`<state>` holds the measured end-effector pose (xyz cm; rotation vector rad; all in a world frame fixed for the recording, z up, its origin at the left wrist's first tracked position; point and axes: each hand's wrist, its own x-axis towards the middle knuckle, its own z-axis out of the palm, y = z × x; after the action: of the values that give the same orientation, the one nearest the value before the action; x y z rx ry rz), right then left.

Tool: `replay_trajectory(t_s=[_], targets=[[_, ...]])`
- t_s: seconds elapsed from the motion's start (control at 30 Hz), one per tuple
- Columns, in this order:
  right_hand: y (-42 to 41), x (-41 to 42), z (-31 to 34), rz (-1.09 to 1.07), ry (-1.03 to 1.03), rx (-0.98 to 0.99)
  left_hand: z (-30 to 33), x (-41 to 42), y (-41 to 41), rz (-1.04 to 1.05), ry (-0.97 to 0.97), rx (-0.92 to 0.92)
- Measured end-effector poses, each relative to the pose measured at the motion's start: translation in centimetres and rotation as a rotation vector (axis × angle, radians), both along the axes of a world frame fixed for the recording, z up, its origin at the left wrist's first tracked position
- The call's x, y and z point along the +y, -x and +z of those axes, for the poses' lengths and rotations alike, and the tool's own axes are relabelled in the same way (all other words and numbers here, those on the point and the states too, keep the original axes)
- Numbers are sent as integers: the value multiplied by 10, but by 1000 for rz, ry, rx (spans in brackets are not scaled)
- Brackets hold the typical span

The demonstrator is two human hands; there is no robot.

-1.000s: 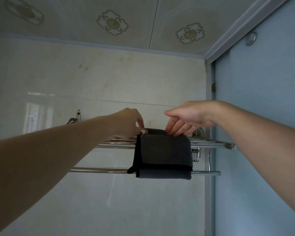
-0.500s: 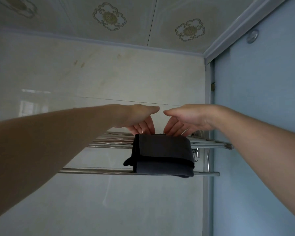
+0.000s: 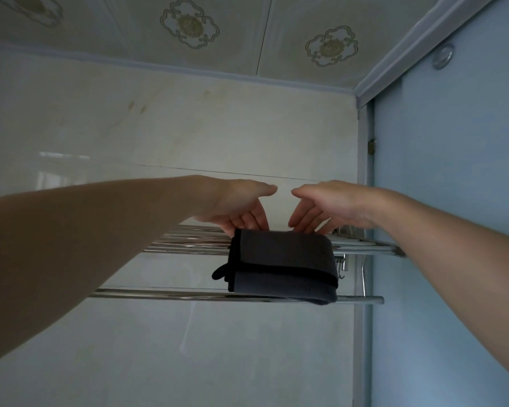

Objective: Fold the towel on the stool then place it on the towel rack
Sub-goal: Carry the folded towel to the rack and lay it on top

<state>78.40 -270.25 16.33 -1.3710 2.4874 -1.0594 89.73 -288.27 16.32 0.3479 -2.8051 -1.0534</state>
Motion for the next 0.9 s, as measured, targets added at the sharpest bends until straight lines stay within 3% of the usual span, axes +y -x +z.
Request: replay_trajectory(t_s=[0.2, 0.3, 0.5, 0.77, 0.9], targets=[[5, 6, -7, 26, 65, 9, -9, -2, 1, 36, 14, -24], [7, 6, -7, 25, 49, -23, -1, 0, -1, 43, 64, 65], [8, 2, -9, -5, 49, -79, 12, 8, -19, 2, -26, 228], [4, -8, -14, -76, -118, -153, 5, 27, -40, -30, -35, 240], [8, -1, -14, -31, 34, -103, 2, 29, -44, -35, -51, 204]])
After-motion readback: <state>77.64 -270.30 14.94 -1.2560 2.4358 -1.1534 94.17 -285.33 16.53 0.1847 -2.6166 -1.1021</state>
